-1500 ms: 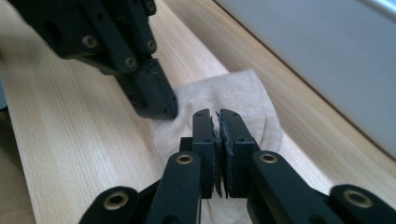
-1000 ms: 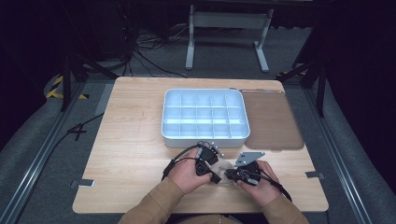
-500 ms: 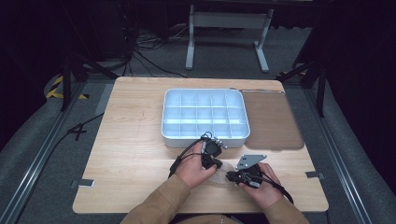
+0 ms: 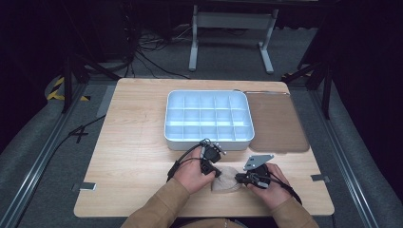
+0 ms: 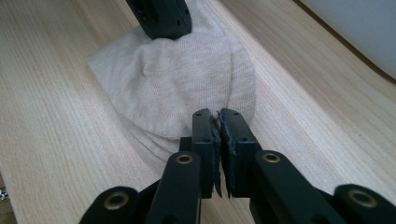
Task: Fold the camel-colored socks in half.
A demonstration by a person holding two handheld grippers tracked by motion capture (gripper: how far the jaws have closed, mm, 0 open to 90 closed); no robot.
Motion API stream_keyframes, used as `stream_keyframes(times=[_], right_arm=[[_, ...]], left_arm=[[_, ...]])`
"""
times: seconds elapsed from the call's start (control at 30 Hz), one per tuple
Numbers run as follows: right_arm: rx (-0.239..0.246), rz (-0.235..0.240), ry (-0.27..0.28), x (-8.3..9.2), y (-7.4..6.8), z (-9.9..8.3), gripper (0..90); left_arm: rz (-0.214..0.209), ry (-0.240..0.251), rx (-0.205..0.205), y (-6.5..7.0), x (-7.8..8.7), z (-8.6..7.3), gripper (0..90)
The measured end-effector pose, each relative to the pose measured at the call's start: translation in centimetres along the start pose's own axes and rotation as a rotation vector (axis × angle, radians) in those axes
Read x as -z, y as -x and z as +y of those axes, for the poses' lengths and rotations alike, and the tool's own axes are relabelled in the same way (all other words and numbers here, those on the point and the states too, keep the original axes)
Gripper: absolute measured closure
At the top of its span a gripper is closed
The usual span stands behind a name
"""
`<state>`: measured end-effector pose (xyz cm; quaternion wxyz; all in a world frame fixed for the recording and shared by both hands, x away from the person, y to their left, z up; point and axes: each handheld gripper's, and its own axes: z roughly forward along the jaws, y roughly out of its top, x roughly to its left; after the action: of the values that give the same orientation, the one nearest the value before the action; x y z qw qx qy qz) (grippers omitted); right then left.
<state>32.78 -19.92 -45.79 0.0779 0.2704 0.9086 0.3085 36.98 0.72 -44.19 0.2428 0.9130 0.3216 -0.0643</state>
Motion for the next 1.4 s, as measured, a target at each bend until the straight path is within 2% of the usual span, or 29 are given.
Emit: stream_keyframes(times=[0.13,0.23,0.3,0.37,0.4,0.47,0.53,0.6,0.77,0.9,1.07,1.2,1.4], right_arm=[[0.015,-0.009,-0.007,0.0,-0.1,0.1,85.2],[0.022,-0.009,-0.006,-0.1,-0.1,0.2,85.4],[0.025,-0.013,-0.007,-0.1,-0.2,0.2,85.5],[0.034,-0.021,-0.007,-0.1,-0.3,0.2,85.7],[0.038,-0.022,-0.006,-0.1,-0.3,0.2,85.6],[0.043,-0.029,-0.007,-0.1,-0.5,0.2,85.7],[0.051,-0.032,-0.001,-0.1,-0.5,0.1,85.8],[0.050,-0.033,0.002,-0.1,-0.5,0.1,85.8],[0.050,-0.040,0.005,0.0,-0.6,0.0,85.4],[0.038,-0.045,0.035,0.6,-0.6,0.3,87.1],[0.052,-0.042,0.073,1.7,-0.9,1.0,88.0],[0.051,-0.041,0.088,2.2,-0.9,1.4,88.0],[0.043,-0.026,0.105,2.5,-0.9,1.7,87.6]], left_arm=[[-0.019,0.065,0.013,-0.1,1.2,-0.3,87.3],[0.011,0.176,-0.035,-0.3,1.6,-0.1,80.6],[0.021,0.174,-0.039,-0.3,1.3,0.1,82.2],[0.069,0.113,-0.039,-0.3,0.4,0.2,83.7],[0.080,0.099,-0.050,-0.4,0.1,0.2,85.6],[0.083,0.061,-0.044,-0.6,-0.4,0.2,87.8],[0.066,0.055,-0.022,-0.9,-0.4,0.3,88.4],[0.061,0.054,-0.021,-1.0,-0.3,0.3,88.1],[0.063,0.099,-0.012,-1.0,0.5,0.0,83.6],[0.049,0.135,-0.005,-1.1,1.9,-0.5,83.1],[0.043,0.162,0.008,-1.0,3.6,-1.1,81.0],[0.037,0.148,-0.003,-0.8,4.9,-1.4,79.2],[0.038,0.123,-0.022,-0.7,5.8,-2.0,76.9]])
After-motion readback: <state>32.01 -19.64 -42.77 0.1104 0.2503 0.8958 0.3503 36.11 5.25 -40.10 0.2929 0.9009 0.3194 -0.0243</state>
